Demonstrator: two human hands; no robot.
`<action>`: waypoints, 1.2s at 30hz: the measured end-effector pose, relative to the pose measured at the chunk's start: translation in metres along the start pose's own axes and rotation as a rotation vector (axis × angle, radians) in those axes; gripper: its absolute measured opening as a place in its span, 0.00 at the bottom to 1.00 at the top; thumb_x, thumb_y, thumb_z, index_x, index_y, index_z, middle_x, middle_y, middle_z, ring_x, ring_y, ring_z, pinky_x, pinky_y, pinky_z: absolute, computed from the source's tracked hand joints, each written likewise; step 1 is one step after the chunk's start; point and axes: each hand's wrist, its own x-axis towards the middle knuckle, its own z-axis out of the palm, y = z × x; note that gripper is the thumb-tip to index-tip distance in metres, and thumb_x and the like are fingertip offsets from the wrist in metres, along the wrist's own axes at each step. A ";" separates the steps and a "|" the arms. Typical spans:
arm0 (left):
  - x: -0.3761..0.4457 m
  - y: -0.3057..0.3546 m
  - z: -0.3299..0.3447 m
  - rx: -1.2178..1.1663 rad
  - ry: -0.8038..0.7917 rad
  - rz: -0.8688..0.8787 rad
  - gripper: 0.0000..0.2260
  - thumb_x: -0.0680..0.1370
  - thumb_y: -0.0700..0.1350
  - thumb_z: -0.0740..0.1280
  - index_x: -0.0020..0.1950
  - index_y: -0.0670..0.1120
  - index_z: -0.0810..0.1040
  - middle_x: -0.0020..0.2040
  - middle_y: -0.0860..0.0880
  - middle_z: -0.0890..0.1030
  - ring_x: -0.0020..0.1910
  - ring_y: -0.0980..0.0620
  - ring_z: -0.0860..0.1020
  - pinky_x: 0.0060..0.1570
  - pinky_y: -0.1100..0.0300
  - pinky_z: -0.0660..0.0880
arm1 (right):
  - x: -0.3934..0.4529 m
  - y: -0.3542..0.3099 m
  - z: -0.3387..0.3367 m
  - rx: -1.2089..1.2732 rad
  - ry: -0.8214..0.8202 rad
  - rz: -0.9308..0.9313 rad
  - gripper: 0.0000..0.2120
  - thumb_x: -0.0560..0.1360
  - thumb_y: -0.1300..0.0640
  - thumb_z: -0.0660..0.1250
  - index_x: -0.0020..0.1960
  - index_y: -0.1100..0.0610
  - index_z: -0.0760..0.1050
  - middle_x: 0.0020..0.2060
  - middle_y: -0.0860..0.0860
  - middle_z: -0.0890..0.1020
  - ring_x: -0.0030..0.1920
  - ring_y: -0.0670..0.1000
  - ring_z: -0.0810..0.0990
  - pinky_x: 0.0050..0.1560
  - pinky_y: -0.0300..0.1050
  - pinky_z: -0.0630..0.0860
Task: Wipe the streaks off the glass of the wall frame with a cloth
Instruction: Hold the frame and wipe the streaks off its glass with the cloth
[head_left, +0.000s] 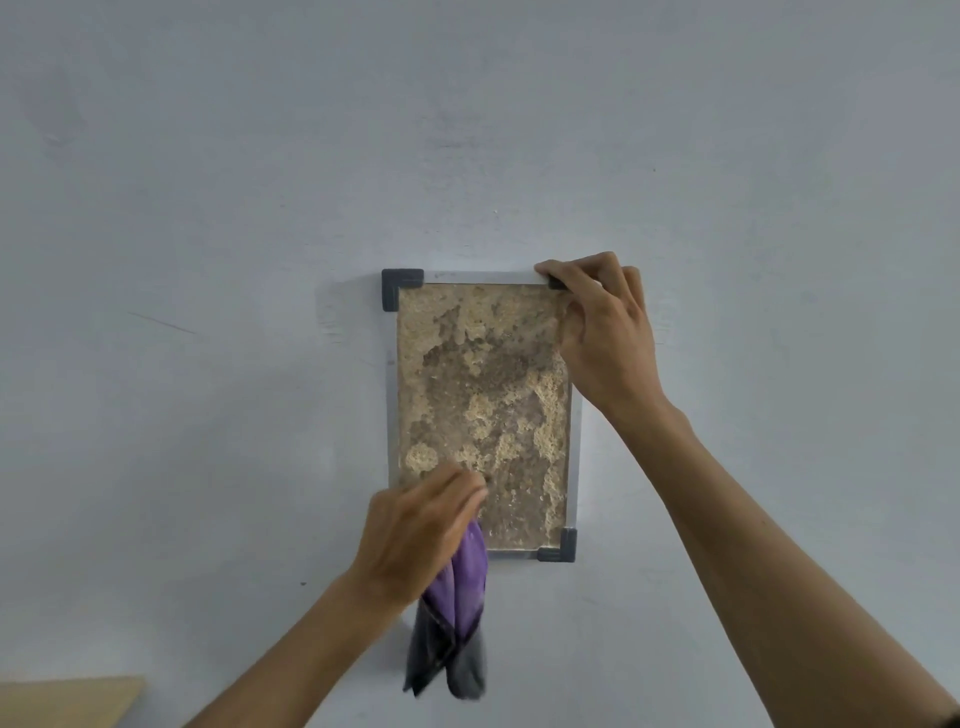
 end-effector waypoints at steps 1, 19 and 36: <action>0.006 -0.003 -0.004 -0.005 0.075 -0.049 0.02 0.80 0.47 0.72 0.49 0.50 0.83 0.44 0.56 0.82 0.29 0.59 0.76 0.25 0.64 0.75 | 0.000 0.000 0.000 0.000 -0.002 0.001 0.19 0.82 0.65 0.60 0.68 0.50 0.78 0.58 0.48 0.76 0.59 0.51 0.69 0.54 0.43 0.73; -0.038 0.007 0.006 -0.004 0.025 -0.285 0.03 0.82 0.49 0.69 0.51 0.53 0.76 0.42 0.57 0.82 0.27 0.56 0.76 0.25 0.59 0.76 | -0.001 0.000 0.002 0.025 0.008 0.012 0.21 0.81 0.67 0.59 0.69 0.51 0.78 0.59 0.48 0.75 0.60 0.52 0.69 0.54 0.44 0.73; -0.056 0.002 -0.006 -0.016 0.047 -0.463 0.04 0.82 0.51 0.65 0.51 0.53 0.77 0.41 0.58 0.83 0.29 0.57 0.79 0.27 0.61 0.76 | 0.001 0.000 0.001 -0.004 -0.003 0.007 0.23 0.80 0.69 0.60 0.68 0.50 0.78 0.58 0.47 0.75 0.60 0.53 0.70 0.55 0.49 0.76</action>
